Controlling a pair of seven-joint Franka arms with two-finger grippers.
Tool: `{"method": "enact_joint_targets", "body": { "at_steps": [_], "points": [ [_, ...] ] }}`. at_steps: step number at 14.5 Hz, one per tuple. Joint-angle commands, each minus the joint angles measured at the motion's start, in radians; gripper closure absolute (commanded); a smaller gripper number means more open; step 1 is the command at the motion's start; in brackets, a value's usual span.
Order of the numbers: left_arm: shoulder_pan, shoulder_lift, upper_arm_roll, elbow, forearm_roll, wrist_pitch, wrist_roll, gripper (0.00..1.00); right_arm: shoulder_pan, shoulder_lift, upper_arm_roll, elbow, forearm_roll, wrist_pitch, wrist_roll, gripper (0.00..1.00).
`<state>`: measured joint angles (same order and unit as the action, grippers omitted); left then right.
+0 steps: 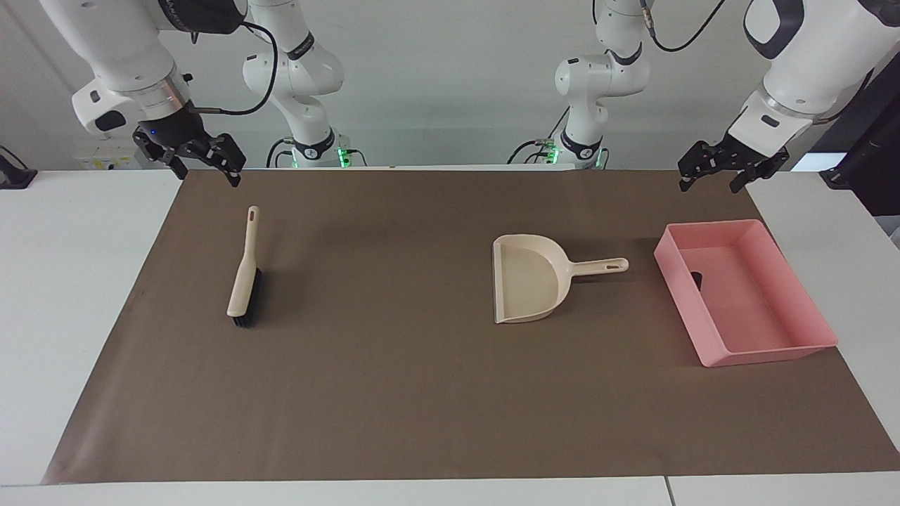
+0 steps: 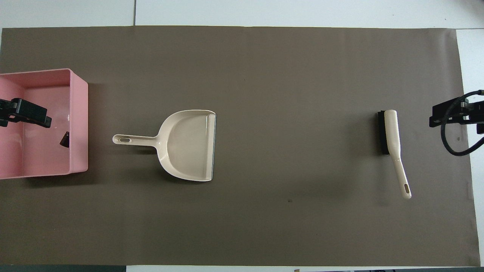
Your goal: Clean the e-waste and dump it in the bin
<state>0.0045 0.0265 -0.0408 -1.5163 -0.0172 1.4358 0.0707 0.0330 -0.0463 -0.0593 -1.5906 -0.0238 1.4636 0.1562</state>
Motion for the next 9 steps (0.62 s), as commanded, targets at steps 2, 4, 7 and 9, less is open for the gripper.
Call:
{"method": "enact_joint_targets", "body": {
  "at_steps": [2, 4, 7, 9],
  "points": [
    [0.008, -0.04, 0.001, -0.048, -0.017, 0.049, -0.028, 0.02, -0.005, -0.001, 0.003, 0.011, -0.007, -0.008, -0.003, 0.0],
    [0.006, -0.056, 0.001, -0.079, -0.012, 0.071, -0.028, 0.01, -0.005, -0.001, 0.003, 0.011, -0.007, -0.008, -0.003, 0.0],
    [-0.005, -0.056, -0.001, -0.079, 0.034, 0.071, -0.029, 0.01, -0.005, -0.001, 0.003, 0.009, -0.01, -0.009, -0.003, 0.0],
    [-0.003, -0.056, -0.001, -0.081, 0.034, 0.072, -0.031, 0.01, -0.005, -0.001, 0.003, 0.009, -0.008, -0.009, -0.003, 0.0]
  ]
}}
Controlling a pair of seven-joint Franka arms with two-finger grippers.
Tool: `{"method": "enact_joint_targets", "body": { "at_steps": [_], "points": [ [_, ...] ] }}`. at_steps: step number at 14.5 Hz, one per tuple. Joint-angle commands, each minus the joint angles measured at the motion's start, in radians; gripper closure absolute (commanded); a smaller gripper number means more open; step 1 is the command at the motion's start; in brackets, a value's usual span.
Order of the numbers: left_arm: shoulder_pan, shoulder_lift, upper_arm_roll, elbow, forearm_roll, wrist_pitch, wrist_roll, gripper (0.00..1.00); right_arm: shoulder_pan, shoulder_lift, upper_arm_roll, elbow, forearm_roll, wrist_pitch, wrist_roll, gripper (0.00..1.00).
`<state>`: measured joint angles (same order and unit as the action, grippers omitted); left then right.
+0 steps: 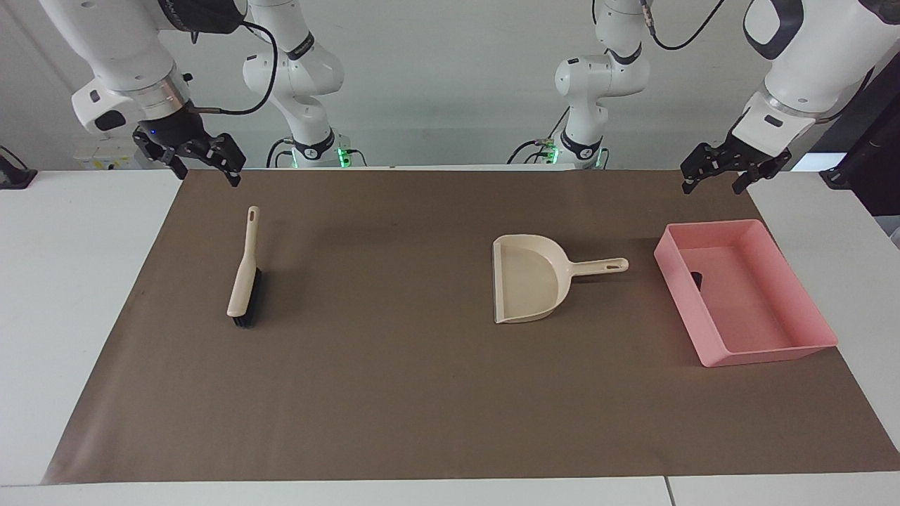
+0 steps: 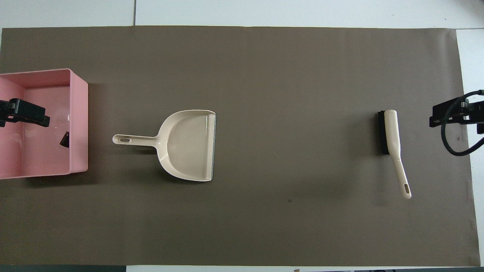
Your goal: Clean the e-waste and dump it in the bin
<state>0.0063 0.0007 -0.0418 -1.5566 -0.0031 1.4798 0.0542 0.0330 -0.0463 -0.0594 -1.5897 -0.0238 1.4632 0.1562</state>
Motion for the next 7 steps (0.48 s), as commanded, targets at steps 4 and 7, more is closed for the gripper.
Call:
{"method": "enact_joint_targets", "body": {
  "at_steps": [4, 7],
  "points": [
    [0.001, -0.03, 0.0, -0.042, 0.02, 0.031, -0.02, 0.01, -0.007, -0.001, 0.003, 0.01, -0.008, -0.009, -0.003, 0.0],
    [0.004, -0.03, -0.001, -0.042, 0.015, 0.031, -0.022, 0.01, -0.007, -0.001, 0.003, 0.01, -0.008, -0.007, -0.003, 0.0]
  ]
}}
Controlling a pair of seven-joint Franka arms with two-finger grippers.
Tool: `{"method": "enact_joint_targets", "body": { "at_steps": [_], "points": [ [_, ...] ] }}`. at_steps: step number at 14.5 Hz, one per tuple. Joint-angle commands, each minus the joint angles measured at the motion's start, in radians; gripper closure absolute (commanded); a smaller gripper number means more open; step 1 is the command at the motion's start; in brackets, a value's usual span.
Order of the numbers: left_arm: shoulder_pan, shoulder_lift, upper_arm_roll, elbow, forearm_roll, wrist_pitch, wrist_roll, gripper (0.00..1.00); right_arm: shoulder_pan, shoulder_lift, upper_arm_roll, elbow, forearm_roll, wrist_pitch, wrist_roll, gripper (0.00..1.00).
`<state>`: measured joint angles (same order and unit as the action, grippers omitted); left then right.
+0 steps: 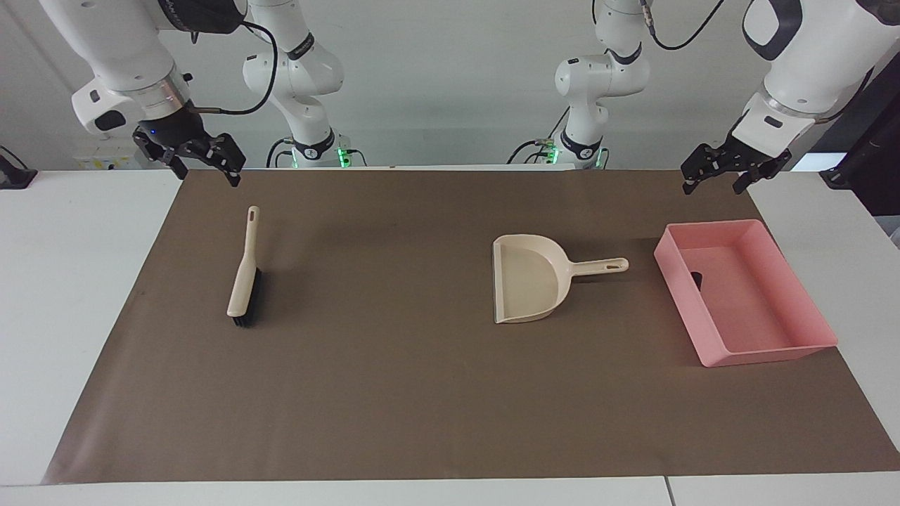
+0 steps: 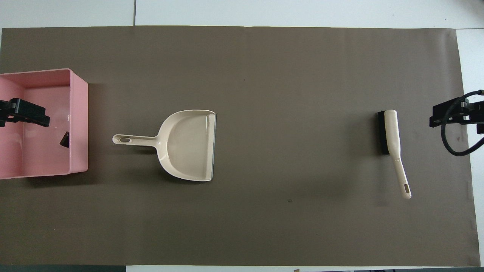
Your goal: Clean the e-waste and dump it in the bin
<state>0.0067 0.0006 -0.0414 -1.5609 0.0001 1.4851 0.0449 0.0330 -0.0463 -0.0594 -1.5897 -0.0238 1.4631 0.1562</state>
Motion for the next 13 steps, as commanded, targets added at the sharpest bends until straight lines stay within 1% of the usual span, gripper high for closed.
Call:
{"method": "enact_joint_targets", "body": {
  "at_steps": [1, 5, 13],
  "points": [
    [0.004, -0.03, -0.002, -0.036, 0.012, 0.024, -0.013, 0.01, -0.007, -0.001, 0.003, 0.008, -0.008, -0.009, -0.003, 0.01],
    [0.004, -0.03, -0.002, -0.034, 0.006, 0.029, -0.013, 0.03, -0.007, -0.001, 0.003, 0.008, -0.008, -0.009, -0.003, 0.0],
    [0.004, -0.03, -0.002, -0.036, 0.004, 0.029, -0.013, 0.02, -0.007, -0.001, 0.003, 0.008, -0.008, -0.007, -0.003, 0.01]
  ]
}}
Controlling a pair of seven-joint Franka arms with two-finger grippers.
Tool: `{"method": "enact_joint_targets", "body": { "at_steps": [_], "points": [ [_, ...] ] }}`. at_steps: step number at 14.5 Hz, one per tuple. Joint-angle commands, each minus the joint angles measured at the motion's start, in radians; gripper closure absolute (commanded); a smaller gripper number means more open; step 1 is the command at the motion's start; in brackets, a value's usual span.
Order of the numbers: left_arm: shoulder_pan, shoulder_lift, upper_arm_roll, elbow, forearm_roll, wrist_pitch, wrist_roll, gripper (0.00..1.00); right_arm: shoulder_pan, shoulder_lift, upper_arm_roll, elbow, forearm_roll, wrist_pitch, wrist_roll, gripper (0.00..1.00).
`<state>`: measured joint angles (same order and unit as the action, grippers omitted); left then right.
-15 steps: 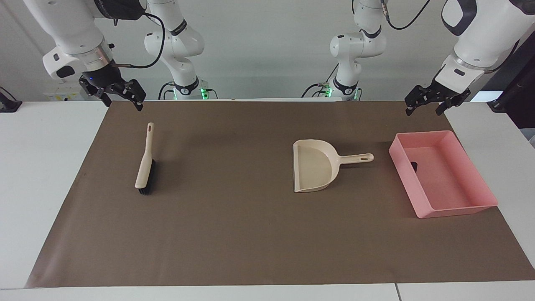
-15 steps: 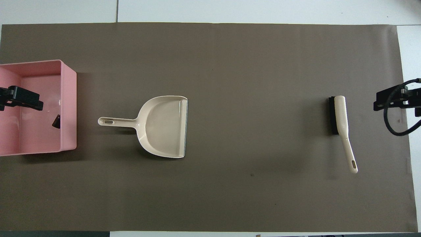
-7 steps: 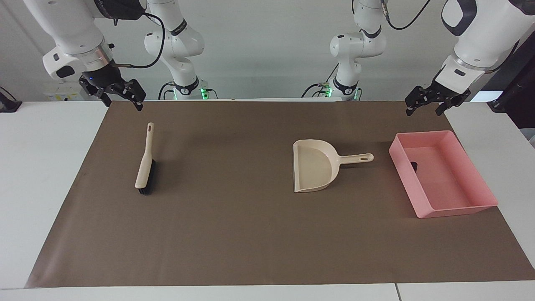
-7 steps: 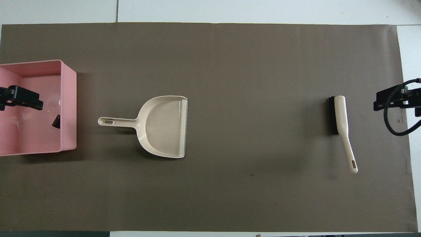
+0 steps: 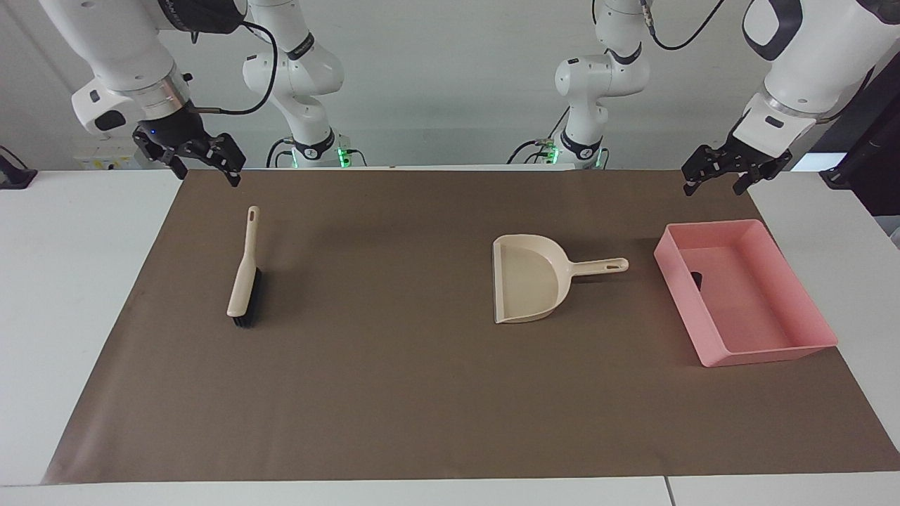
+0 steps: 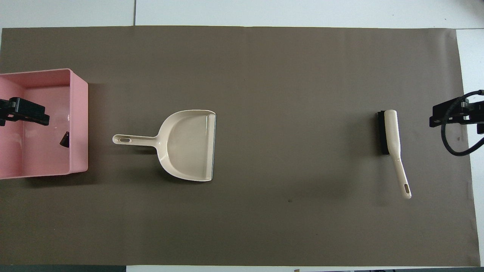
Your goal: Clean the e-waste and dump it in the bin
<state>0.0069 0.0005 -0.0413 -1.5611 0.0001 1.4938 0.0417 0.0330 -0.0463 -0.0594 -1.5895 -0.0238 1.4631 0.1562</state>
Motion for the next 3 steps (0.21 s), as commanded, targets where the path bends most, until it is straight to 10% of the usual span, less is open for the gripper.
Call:
{"method": "enact_joint_targets", "body": {
  "at_steps": [1, 3],
  "points": [
    [0.004, -0.03, -0.002, -0.036, 0.004, 0.022, -0.009, 0.02, -0.007, -0.001, 0.003, 0.009, -0.008, -0.003, -0.003, 0.0],
    [0.004, -0.03, -0.002, -0.036, 0.004, 0.022, -0.009, 0.02, -0.007, -0.001, 0.003, 0.01, -0.008, -0.007, -0.004, 0.0]
  ]
}}
